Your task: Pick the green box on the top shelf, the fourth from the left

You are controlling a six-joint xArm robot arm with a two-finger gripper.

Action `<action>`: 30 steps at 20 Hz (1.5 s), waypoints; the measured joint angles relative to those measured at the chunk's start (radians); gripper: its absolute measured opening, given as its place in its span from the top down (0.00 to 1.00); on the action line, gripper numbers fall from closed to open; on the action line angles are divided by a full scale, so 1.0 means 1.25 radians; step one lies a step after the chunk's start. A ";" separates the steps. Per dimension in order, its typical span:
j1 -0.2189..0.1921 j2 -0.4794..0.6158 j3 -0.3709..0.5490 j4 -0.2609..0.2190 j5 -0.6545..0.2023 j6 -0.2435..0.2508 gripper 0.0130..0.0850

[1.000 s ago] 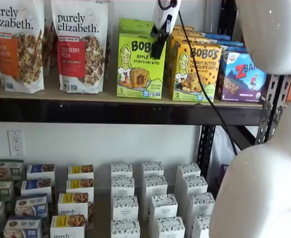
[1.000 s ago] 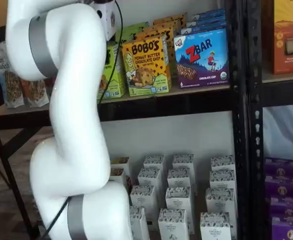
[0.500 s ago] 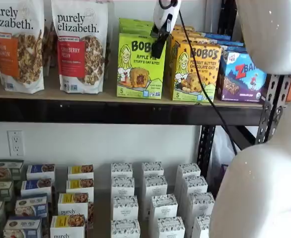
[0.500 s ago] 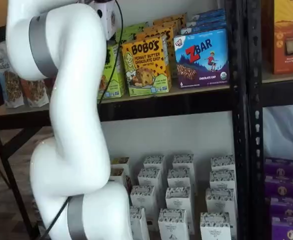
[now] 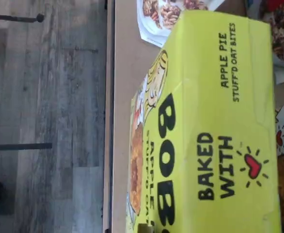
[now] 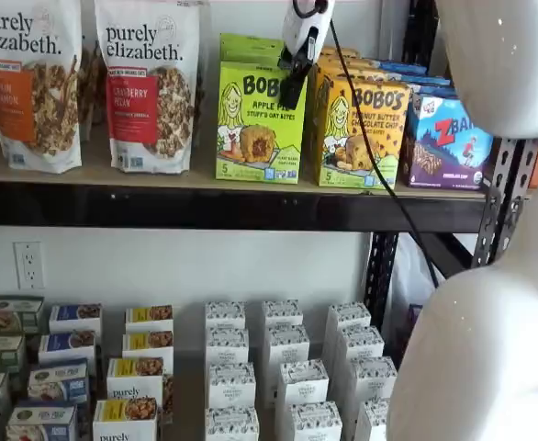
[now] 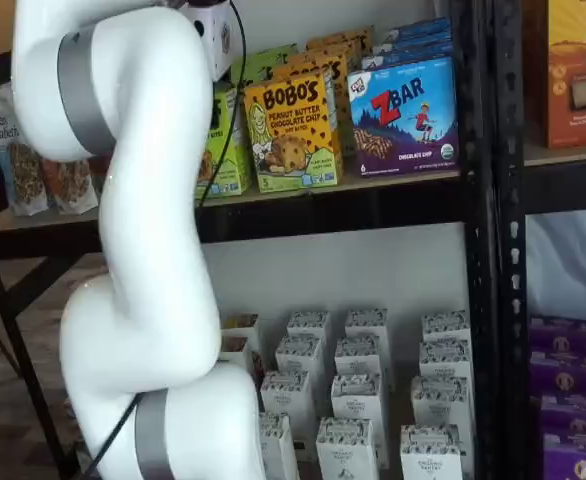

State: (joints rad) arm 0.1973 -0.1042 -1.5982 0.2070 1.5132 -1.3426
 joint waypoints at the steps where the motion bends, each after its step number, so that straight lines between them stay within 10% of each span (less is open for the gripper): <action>1: 0.000 0.000 0.001 -0.001 -0.001 0.000 0.39; 5: 0.002 -0.005 0.010 0.000 -0.011 0.001 0.39; 15: 0.004 -0.010 0.022 0.005 -0.022 0.002 0.78; 30: 0.003 -0.013 0.025 0.008 -0.023 0.001 0.78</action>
State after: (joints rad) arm 0.2009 -0.1206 -1.5666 0.2174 1.4845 -1.3407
